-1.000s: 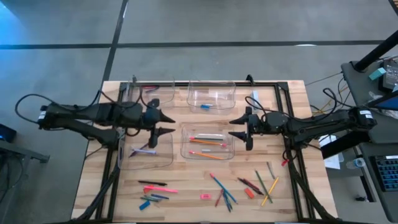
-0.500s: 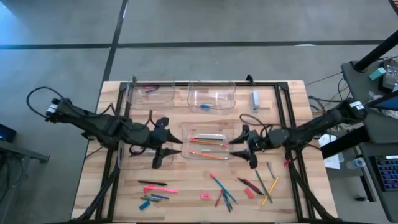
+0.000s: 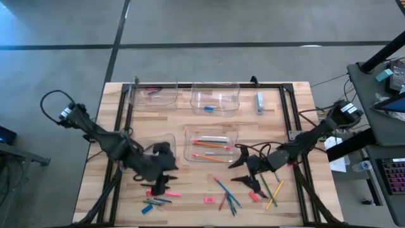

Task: Sort crayons/erasers/pens/pencils in bins
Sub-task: Put the pink pencil into the bottom right transparent bin

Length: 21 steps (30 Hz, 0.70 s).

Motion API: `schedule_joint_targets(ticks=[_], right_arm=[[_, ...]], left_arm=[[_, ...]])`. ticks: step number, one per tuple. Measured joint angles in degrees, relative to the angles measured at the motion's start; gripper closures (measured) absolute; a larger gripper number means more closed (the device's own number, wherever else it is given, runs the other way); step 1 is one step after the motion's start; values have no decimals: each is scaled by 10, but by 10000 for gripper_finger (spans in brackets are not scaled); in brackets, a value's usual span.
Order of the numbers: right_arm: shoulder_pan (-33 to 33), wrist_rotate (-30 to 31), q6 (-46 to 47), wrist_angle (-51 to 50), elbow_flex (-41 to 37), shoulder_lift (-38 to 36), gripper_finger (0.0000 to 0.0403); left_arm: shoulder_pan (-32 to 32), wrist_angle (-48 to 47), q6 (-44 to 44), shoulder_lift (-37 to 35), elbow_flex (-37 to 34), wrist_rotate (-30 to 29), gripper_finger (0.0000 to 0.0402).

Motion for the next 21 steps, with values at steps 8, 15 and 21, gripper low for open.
schedule_joint_targets(ticks=[8, 15, 21], right_arm=[[-1, 1, -81, -18, 31, -4, 174], [-14, 44, -152, -16, 48, -4, 174], [-36, 44, -157, -17, 48, -4, 174]], left_arm=[[-78, -123, -140, 92, 55, 3, 254], [-90, -144, -195, 150, 55, 75, 254], [-91, -146, -196, 186, 55, 86, 254]])
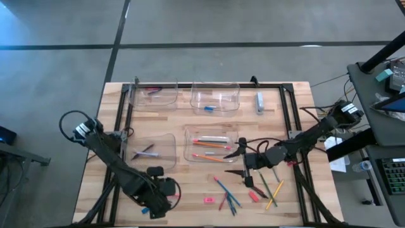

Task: Sort crayons/erasers/pens/pencils in bins
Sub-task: Put the pink pencil into the bottom right transparent bin

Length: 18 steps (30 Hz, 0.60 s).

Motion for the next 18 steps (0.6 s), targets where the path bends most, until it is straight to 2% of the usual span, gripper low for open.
schedule_joint_targets(ticks=[7, 18], right_arm=[[-22, 0, -9, -13, 0, 0, 174], [-33, -1, -3, -10, 7, 3, 174]], left_arm=[[1, 79, 11, 46, 0, -1, 254], [-18, 74, -14, 54, -2, 4, 254]])
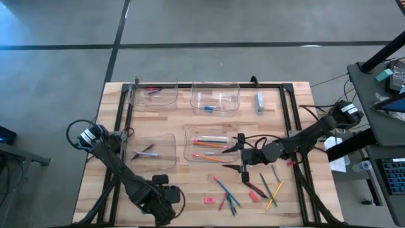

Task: Sort crayons/erasers/pens/pencils in bins
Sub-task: Put the pink pencil into the bottom right transparent bin

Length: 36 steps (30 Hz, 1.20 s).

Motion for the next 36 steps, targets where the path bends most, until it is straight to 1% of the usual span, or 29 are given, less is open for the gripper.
schedule_joint_targets(ticks=[3, 7, 12, 20, 25, 31, 34, 36], right_arm=[[-9, 0, -7, -1, 9, 2, 175], [-22, 0, -8, 1, 14, 2, 175], [-37, 0, -5, 0, 15, 2, 175], [-39, 0, -1, -3, 14, 2, 175], [-39, 0, -1, -3, 14, 2, 174], [-39, 0, -1, -3, 14, 2, 175], [-39, 0, -1, -3, 14, 2, 174], [-39, 0, -1, -3, 14, 2, 175]], left_arm=[[-16, -1, -19, 0, -7, 0, 254], [-43, -1, -68, 0, -21, -1, 254], [-71, -2, -95, 0, -41, -30, 254], [-78, -2, -93, 0, -116, -33, 254], [-77, 1, -78, -1, -150, -33, 254], [-77, 12, -71, -1, -169, -33, 254], [-77, 42, -62, -2, -181, -33, 254], [-76, 46, -56, -5, -189, -33, 254]])
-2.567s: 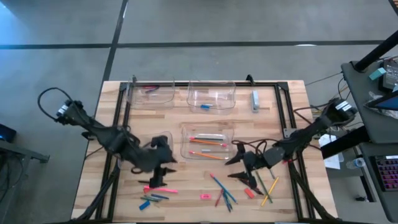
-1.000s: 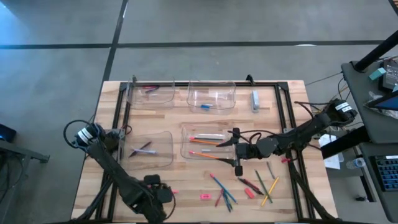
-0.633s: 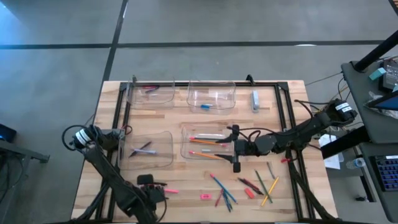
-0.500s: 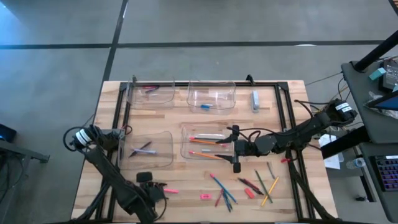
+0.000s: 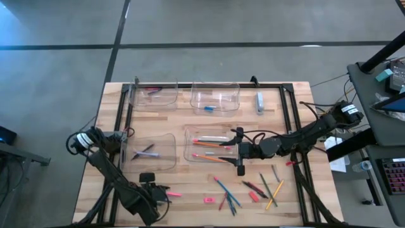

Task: Sort crayons/erasers/pens/pencils in bins
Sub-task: Put the pink pencil into the bottom right transparent bin

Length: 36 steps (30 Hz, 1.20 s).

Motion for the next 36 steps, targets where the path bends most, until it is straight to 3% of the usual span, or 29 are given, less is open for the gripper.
schedule_joint_targets(ticks=[12, 17, 23, 28, 36], right_arm=[[0, 0, 0, 0, 0, 0, 174], [0, 0, 0, -1, -2, 0, 174], [0, 0, -1, -1, -2, 0, 174], [0, 0, -2, -1, -2, 0, 174], [0, 0, -7, -4, -3, 0, 174]], left_arm=[[10, 21, 5, -73, -16, -64, 254], [12, 121, -9, -108, -88, -70, 254], [14, 152, -35, -158, -138, -63, 255], [23, 149, -5, -153, -126, -59, 275], [38, 149, 26, -99, -119, 5, 310]])
